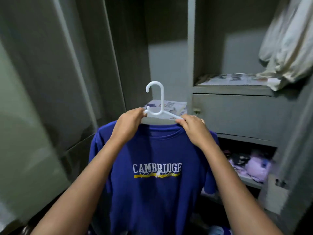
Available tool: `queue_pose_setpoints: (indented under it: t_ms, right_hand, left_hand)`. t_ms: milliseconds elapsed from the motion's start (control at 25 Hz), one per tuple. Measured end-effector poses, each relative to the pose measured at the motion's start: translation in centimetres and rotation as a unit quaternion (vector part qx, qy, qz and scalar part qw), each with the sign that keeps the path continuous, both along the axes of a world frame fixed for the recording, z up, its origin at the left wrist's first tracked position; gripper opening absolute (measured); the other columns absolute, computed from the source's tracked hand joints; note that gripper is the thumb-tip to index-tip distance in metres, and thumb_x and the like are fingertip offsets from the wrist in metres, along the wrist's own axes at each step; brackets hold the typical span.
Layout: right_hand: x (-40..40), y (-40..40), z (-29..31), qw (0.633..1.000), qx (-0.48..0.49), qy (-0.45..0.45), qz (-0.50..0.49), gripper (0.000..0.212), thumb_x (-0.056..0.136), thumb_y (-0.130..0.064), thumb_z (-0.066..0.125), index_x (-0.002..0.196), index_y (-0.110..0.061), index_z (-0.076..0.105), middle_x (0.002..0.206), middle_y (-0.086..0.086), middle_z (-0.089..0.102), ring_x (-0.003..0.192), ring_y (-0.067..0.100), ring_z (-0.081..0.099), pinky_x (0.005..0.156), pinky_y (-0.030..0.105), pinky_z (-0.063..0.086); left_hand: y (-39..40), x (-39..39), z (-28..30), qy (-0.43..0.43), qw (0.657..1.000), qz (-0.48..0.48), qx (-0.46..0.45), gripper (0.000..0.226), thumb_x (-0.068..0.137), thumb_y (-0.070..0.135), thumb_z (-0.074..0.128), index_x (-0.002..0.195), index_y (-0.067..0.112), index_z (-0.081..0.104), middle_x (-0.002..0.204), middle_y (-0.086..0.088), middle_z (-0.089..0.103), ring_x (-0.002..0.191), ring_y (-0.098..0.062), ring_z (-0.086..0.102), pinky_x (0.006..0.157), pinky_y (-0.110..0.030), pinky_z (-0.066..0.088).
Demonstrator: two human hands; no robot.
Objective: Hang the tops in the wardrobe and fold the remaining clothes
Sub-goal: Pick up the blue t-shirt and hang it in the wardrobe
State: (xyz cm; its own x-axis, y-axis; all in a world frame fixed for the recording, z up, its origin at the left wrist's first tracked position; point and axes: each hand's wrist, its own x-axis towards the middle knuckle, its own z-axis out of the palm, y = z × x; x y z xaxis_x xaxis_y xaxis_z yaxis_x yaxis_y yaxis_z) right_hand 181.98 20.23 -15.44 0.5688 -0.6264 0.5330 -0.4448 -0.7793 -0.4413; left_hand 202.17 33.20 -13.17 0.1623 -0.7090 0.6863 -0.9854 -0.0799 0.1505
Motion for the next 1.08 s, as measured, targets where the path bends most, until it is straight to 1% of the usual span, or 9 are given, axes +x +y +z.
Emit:
queue_pose_setpoints:
  t_ms: [80,200,320,440,600,680,800,920,1080]
  right_hand:
    - [-0.9,-1.1,0.2,0.999,0.021,-0.007,-0.034,0.024,0.099,-0.033,0.045,0.078,-0.022,0.047,0.079,-0.005,0.052,0.085,0.024,0.051,0.076,0.038,0.033]
    - [-3.3,-2.1,0.3,0.997,0.037,-0.006,-0.069,0.023,0.098,-0.028,0.048,0.075,-0.024,0.048,0.071,-0.01,0.048,0.08,0.021,0.05,0.071,0.034,0.033]
    - [-5.4,-2.3,0.3,0.991,0.042,-0.021,-0.129,0.018,0.097,-0.029,0.05,0.09,-0.016,0.061,0.082,-0.007,0.055,0.089,0.023,0.054,0.075,0.031,0.034]
    - [-7.1,-1.7,0.4,0.968,0.018,-0.039,-0.247,0.024,0.097,-0.038,0.048,0.086,-0.02,0.058,0.085,-0.007,0.057,0.091,0.023,0.056,0.08,0.037,0.036]
    - [-7.7,0.3,1.8,0.924,-0.03,-0.103,-0.366,0.022,0.096,-0.039,0.049,0.08,-0.025,0.053,0.083,-0.007,0.06,0.09,0.024,0.058,0.081,0.036,0.034]
    - [-8.0,1.2,4.2,0.892,-0.077,-0.121,-0.428,0.023,0.095,-0.041,0.049,0.082,-0.024,0.057,0.086,-0.004,0.066,0.091,0.025,0.06,0.081,0.036,0.033]
    - [-8.9,2.3,10.1,0.831,-0.173,-0.098,-0.52,0.032,0.094,-0.046,0.047,0.09,-0.019,0.064,0.096,0.002,0.07,0.095,0.027,0.061,0.079,0.036,0.032]
    - [-10.1,3.0,17.5,0.758,-0.253,-0.09,-0.594,0.038,0.095,-0.047,0.046,0.09,-0.014,0.065,0.096,0.01,0.07,0.093,0.031,0.061,0.077,0.037,0.031]
    - [-11.2,2.3,27.4,0.675,-0.287,-0.107,-0.671,0.038,0.097,-0.04,0.047,0.096,-0.008,0.066,0.098,0.02,0.068,0.093,0.034,0.061,0.08,0.038,0.03]
  left_hand:
    - [-3.7,1.2,0.2,0.015,0.997,-0.08,-0.004,0.015,0.099,0.023,0.045,0.095,0.014,0.056,0.083,-0.004,0.059,0.076,-0.026,0.053,0.064,-0.034,0.038]
    - [-8.2,1.6,0.1,0.012,0.985,-0.174,0.015,0.016,0.098,0.019,0.048,0.103,0.01,0.06,0.089,-0.01,0.064,0.083,-0.03,0.059,0.071,-0.04,0.047]
    - [-11.0,1.2,0.4,0.013,0.97,-0.244,0.009,0.017,0.098,0.021,0.046,0.104,0.013,0.06,0.089,-0.01,0.064,0.082,-0.031,0.058,0.069,-0.039,0.046]
    - [-12.9,0.7,1.5,0.037,0.959,-0.282,0.01,0.019,0.099,0.022,0.046,0.108,0.013,0.061,0.087,-0.011,0.064,0.08,-0.032,0.057,0.064,-0.034,0.037]
    - [-15.3,-0.7,4.2,0.067,0.931,-0.358,0.014,0.022,0.1,0.029,0.045,0.107,0.015,0.062,0.08,0.0,0.06,0.079,-0.029,0.058,0.064,-0.032,0.037]
    - [-16.6,-2.0,6.5,0.07,0.921,-0.383,-0.008,0.027,0.1,0.032,0.044,0.107,0.014,0.063,0.089,-0.002,0.064,0.086,-0.028,0.059,0.069,-0.033,0.039]
    - [-18.7,-3.6,11.4,0.058,0.931,-0.354,-0.072,0.036,0.098,0.043,0.042,0.116,0.017,0.058,0.111,-0.004,0.062,0.105,-0.027,0.055,0.086,-0.038,0.04]
    - [-20.3,-3.9,16.6,0.093,0.936,-0.319,-0.113,0.05,0.097,0.045,0.041,0.136,0.013,0.045,0.138,-0.006,0.049,0.127,-0.026,0.043,0.103,-0.042,0.032]
    - [-22.7,-2.5,22.1,0.095,0.94,-0.293,-0.148,0.062,0.097,0.047,0.041,0.146,0.011,0.03,0.151,-0.006,0.034,0.14,-0.023,0.028,0.116,-0.043,0.023]
